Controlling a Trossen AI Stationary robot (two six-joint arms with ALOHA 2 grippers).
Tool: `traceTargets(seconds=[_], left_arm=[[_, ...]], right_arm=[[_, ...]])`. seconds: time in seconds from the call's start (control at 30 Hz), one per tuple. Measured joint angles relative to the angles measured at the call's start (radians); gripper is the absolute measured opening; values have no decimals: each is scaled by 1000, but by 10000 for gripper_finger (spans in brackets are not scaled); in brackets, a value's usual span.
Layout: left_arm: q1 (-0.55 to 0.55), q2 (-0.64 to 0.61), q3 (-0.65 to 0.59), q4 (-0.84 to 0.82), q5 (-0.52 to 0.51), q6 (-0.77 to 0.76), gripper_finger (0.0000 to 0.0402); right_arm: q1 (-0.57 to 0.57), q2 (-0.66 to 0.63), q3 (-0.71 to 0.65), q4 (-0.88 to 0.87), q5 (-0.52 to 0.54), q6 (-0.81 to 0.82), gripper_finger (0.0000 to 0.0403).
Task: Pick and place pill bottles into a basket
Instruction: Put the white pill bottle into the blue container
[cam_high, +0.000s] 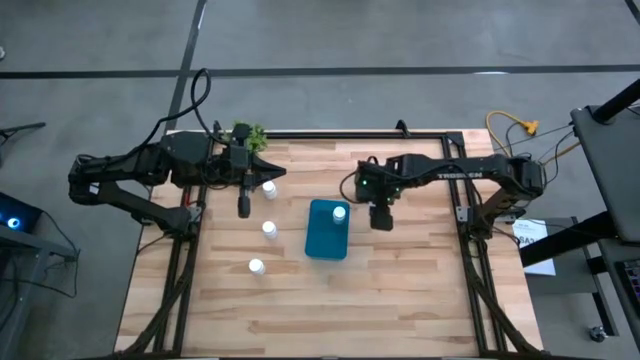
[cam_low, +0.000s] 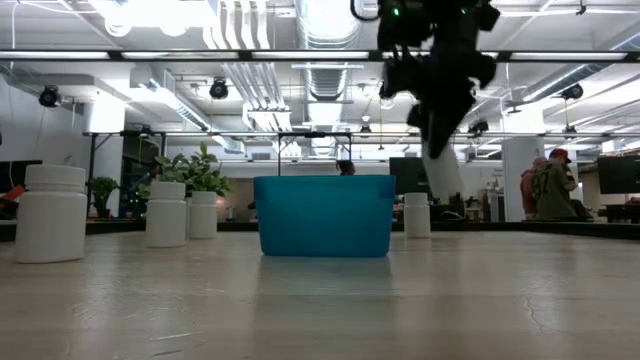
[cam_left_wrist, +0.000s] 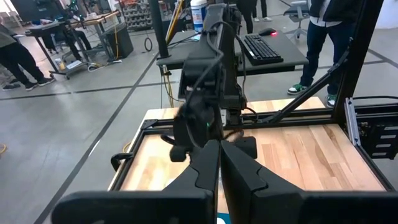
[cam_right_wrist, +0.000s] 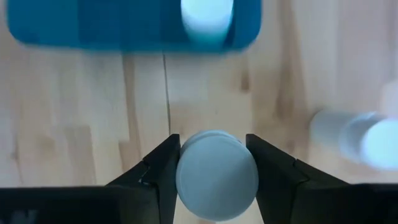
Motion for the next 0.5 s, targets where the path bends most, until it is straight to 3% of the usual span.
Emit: traceTargets(seconds=[0.27,0.5], left_arm=[[0,0,0,0,0,0,0],[0,0,0,0,0,1,0]], right_arm=[[0,0,155,8,29,8,147],[5,7,199,46,29,38,147]])
